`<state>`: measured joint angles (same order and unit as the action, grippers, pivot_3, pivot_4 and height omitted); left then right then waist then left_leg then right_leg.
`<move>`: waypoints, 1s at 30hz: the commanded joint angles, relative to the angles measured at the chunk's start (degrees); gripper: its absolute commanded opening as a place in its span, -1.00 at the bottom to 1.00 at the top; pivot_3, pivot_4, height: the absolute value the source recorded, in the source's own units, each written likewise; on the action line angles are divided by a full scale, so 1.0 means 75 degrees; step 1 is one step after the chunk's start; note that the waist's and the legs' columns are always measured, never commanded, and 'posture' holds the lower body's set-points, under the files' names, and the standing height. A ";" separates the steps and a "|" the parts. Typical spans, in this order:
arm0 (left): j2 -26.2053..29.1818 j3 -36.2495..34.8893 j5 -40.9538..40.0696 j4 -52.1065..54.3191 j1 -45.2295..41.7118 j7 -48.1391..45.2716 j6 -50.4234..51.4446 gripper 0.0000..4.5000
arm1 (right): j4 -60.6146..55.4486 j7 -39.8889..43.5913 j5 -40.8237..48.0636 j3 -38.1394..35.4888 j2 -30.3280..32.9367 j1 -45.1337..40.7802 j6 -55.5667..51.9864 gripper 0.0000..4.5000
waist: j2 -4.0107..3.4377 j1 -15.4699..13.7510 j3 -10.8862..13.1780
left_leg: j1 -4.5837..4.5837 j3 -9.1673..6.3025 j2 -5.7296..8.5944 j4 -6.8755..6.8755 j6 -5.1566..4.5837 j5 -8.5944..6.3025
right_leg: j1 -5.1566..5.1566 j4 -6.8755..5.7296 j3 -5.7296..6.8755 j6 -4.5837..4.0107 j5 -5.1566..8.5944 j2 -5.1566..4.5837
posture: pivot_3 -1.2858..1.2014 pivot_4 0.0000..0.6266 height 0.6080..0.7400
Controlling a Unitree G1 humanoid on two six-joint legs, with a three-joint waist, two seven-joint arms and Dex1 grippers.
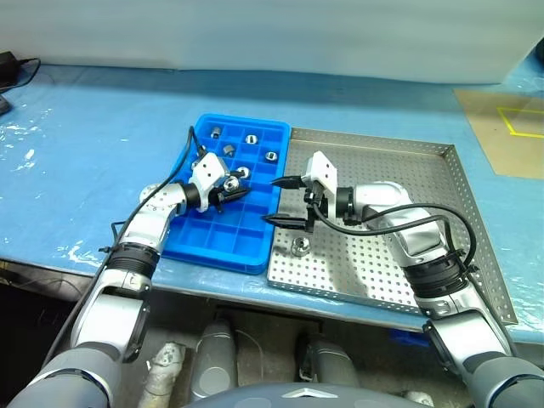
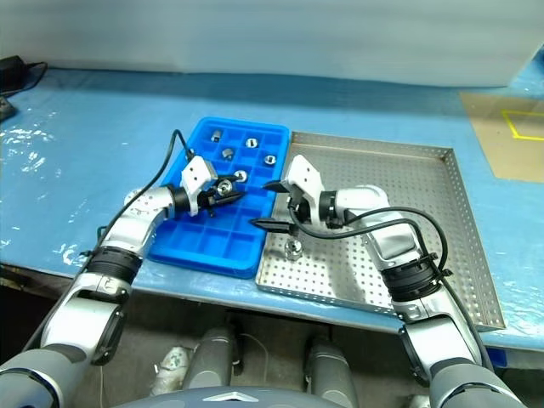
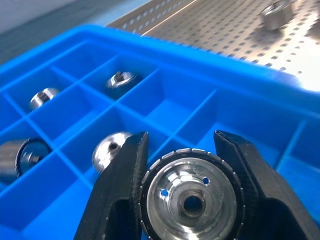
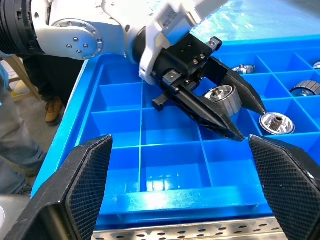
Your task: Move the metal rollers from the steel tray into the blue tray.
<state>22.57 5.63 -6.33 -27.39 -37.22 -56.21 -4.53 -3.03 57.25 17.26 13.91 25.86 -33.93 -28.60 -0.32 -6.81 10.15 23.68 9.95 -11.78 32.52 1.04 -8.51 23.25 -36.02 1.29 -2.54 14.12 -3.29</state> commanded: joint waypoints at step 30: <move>0.1003 -0.0161 -0.0590 0.1974 0.1338 -0.0317 0.1110 -0.22 | -0.0437 -0.0261 0.0076 -0.0179 0.0145 0.0198 -0.0088 1.00 | 0.0000 0.0174 0.0000 | -0.0027 0.0009 0.0001 0.0022 0.0003 0.0001 | 0.0004 -0.0067 -0.0020 -0.0014 0.0011 -0.0003 | 0.01 -0.52 1.00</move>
<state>30.65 4.88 -10.30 -13.27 -26.20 -59.54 4.16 -5.28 55.00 17.75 12.73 27.09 -31.48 -30.42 -0.32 -5.51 10.16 23.47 10.01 -11.78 32.68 1.08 -8.50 23.28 -36.52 1.13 -2.64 14.20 -3.31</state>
